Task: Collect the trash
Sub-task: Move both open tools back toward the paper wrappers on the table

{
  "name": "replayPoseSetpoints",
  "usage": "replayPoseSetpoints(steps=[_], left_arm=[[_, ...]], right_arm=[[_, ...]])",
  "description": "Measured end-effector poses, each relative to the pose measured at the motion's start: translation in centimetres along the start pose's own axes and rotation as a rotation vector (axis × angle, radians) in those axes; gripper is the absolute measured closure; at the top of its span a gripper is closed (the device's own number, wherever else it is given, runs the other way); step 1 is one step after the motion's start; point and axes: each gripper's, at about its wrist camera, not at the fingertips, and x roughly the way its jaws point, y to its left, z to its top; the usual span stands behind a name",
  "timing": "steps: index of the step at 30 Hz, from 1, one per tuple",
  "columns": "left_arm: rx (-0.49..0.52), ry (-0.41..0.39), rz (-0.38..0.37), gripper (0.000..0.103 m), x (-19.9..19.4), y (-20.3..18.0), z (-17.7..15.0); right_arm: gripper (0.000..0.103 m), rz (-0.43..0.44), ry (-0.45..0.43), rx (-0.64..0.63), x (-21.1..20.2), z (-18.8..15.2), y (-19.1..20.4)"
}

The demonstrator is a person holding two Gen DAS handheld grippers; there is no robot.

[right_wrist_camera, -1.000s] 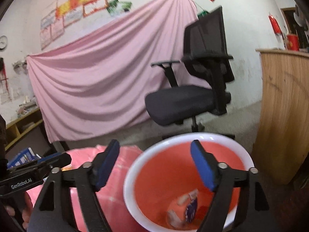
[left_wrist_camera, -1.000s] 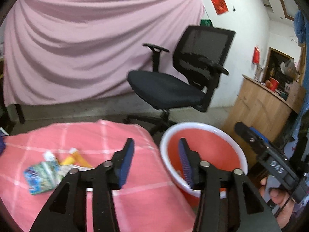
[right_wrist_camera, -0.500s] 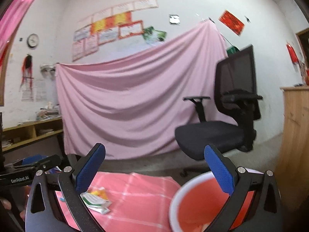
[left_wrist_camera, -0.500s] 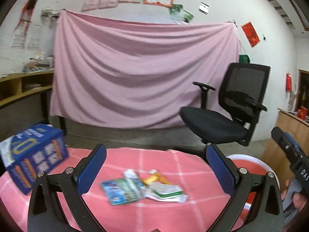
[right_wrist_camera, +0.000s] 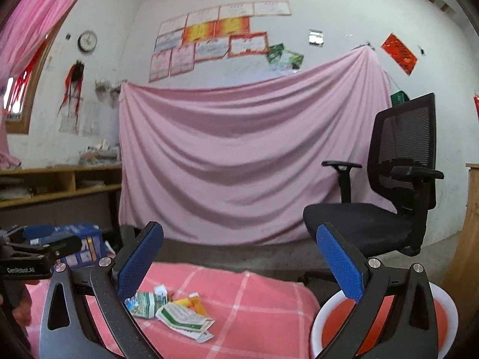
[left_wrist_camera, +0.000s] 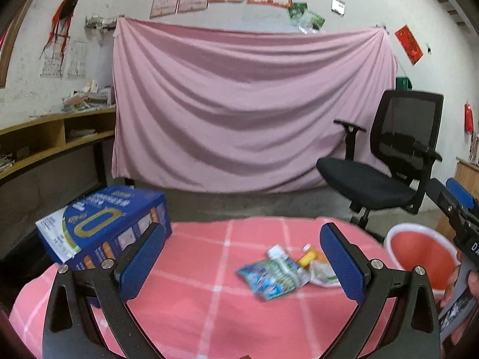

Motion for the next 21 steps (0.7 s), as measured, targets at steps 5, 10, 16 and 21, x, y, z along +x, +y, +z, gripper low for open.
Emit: replayPoseSetpoints(steps=[5, 10, 16, 21], left_arm=[[0.000, 0.135, -0.016, 0.002, 2.0, 0.8, -1.0], [-0.020, 0.249, -0.045, 0.003, 4.1, 1.1, -1.7], [-0.060, 0.390, -0.090, 0.028, 6.8, 1.4, -2.2], [-0.110, 0.507, -0.145, 0.052, 9.2, 1.8, -2.4]], right_arm=[[0.000, 0.008, 0.092, -0.033, 1.5, -1.0, 0.8], [0.000, -0.004, 0.211, -0.059, 3.1, -2.4, 1.2], [0.000, -0.026, 0.414, -0.014, 6.1, -4.0, 0.1], [0.000, -0.015, 0.534, 0.045, 7.4, -5.1, -0.8]])
